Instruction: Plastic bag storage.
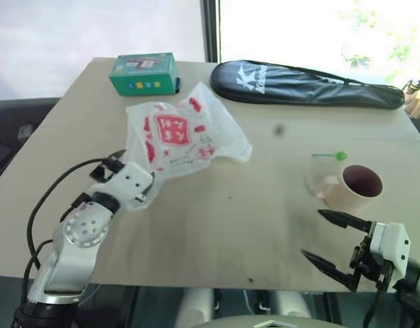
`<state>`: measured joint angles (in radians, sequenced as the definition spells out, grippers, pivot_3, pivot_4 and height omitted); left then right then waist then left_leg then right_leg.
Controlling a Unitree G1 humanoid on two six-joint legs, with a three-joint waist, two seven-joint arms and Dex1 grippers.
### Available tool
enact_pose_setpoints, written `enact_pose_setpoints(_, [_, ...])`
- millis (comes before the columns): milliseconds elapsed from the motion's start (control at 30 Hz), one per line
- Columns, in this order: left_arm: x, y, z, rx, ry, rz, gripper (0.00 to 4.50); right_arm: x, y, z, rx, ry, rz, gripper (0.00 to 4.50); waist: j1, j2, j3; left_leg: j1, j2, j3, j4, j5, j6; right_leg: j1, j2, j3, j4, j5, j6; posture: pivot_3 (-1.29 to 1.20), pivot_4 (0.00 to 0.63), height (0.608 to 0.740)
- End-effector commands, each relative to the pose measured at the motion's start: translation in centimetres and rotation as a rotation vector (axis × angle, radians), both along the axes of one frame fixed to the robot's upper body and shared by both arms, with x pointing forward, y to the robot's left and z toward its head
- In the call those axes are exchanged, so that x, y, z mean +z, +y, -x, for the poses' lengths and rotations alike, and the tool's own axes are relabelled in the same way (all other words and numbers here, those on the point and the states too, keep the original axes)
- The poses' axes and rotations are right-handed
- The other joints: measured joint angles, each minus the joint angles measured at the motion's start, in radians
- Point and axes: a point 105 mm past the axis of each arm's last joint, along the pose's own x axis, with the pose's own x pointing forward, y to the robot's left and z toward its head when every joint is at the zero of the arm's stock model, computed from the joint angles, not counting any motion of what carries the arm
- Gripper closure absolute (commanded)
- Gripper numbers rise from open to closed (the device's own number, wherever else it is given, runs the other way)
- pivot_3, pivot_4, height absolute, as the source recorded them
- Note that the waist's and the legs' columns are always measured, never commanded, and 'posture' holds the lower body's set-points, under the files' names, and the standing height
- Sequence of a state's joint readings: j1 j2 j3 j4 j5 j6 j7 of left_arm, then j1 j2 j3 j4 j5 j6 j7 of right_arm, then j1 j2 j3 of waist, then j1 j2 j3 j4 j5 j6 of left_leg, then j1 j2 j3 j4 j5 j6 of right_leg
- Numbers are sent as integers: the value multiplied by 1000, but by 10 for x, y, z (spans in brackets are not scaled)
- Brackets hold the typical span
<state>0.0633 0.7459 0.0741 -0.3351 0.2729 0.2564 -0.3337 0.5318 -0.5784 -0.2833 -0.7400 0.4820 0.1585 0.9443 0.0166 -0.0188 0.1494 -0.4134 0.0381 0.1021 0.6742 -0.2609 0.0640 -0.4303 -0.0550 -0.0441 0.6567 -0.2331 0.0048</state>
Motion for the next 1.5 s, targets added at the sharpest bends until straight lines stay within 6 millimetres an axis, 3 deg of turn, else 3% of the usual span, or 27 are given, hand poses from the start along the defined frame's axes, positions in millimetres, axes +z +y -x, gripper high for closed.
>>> enact_pose_setpoints(33, [6,-4,-3,-43,-4,-33,73,7,3,-1,1,-31,6,0,-1,0,0,0,0,0,0,0,0,0,0,0,0,0,0,0,150,740])
enact_pose_setpoints(200, [1,-1,4,-55,32,-42,73,10,5,1,-6,-30,2,0,-1,0,0,0,0,0,-1,0,0,-1,-1,0,0,0,-1,0,150,740])
enact_pose_setpoints(333, [8,3,-8,-11,-10,-116,73,10,7,2,-10,-27,0,0,1,0,0,0,0,0,-2,0,0,-1,-1,-1,0,0,-1,0,150,740])
enact_pose_setpoints(700, [1,11,-23,16,1,-259,73,13,8,0,-20,-29,-2,0,0,0,0,0,0,0,-1,3,4,0,0,-1,1,0,0,0,150,740])
enact_pose_setpoints(733, [3,11,-24,23,-6,-232,311,13,8,0,-23,-30,-2,0,0,0,0,0,0,0,-1,3,4,0,0,-1,1,0,0,0,150,740])
enact_pose_setpoints(800, [12,9,-29,50,-30,-79,825,13,9,-1,-24,-30,-3,0,0,0,0,0,0,0,-1,3,4,0,0,-1,1,0,0,0,150,740])
enact_pose_setpoints(1000, [50,8,-38,113,-9,597,3794,13,12,-5,-23,-32,-12,0,-1,-3,1,-1,0,-1,2,3,4,0,1,-3,3,2,3,0,150,740])
enact_pose_setpoints(1067, [60,4,-38,92,69,852,4440,13,13,-7,-21,-35,-17,0,-2,-3,1,-1,0,-1,3,4,4,1,1,-3,4,1,5,0,150,740])
enact_pose_setpoints(1300, [102,-29,-34,-70,316,1424,4440,14,12,-19,-52,-53,-17,0,-3,-6,2,0,0,-4,10,6,0,5,5,-5,5,0,9,0,150,740])
enact_pose_setpoints(1400, [115,-46,-34,-198,378,1541,4440,18,10,-28,-96,-49,-30,0,-3,-8,3,0,-1,-7,12,6,0,8,7,-7,5,0,9,0,150,740])
enact_pose_setpoints(1500, [119,-59,-33,-256,418,1545,4440,22,4,-38,-172,-89,18,0,-3,-7,3,1,-1,-8,12,6,0,9,3,-7,5,0,9,0,150,740])
